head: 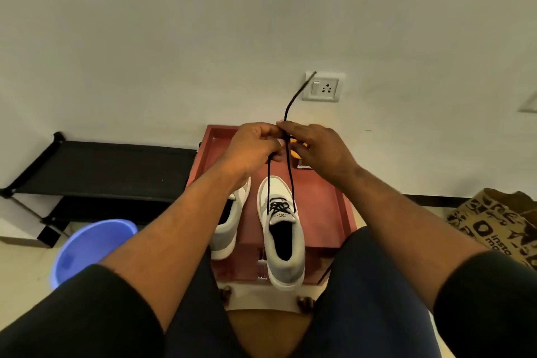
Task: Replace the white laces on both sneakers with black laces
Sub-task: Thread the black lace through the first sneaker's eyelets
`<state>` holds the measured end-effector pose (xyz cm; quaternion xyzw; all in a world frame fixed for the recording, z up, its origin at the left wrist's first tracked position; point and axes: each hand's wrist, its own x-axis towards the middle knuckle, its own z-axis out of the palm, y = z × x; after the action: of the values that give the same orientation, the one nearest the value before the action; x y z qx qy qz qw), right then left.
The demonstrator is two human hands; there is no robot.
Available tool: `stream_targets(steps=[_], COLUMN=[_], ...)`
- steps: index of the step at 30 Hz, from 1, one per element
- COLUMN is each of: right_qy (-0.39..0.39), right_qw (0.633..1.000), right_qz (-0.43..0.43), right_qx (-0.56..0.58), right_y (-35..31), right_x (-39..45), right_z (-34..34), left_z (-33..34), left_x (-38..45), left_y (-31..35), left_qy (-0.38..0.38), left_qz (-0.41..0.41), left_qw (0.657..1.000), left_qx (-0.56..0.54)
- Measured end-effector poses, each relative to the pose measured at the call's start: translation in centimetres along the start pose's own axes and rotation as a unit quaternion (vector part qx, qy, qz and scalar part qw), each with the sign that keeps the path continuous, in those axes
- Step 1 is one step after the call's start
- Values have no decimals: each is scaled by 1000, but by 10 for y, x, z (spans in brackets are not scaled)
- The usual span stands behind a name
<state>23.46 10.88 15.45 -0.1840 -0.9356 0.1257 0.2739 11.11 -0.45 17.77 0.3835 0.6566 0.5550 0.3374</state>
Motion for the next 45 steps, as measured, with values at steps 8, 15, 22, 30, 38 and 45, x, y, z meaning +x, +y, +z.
stream_targets(steps=[8, 15, 22, 30, 38, 45], right_qy=[-155, -152, -140, -107, -209, -209], right_qw=[963, 902, 860, 871, 914, 932], right_qz=[157, 200, 327, 455, 291, 246], right_qx=[158, 351, 366, 155, 193, 164], right_y=[-12, -18, 33, 84, 61, 60], right_x=[6, -9, -40, -100, -89, -86], right_z=[-15, -25, -12, 65, 105, 119], left_z=[-12, -7, -48, -78, -1, -2], left_x=[-2, -15, -11, 0, 1, 6], left_y=[-30, -41, -61, -112, -158, -170], left_qy=[11, -58, 193, 399, 16, 31], left_qz=[104, 22, -126, -262, -81, -72], left_qw=[877, 991, 961, 865, 970, 958], left_qx=[470, 120, -155, 155, 229, 276])
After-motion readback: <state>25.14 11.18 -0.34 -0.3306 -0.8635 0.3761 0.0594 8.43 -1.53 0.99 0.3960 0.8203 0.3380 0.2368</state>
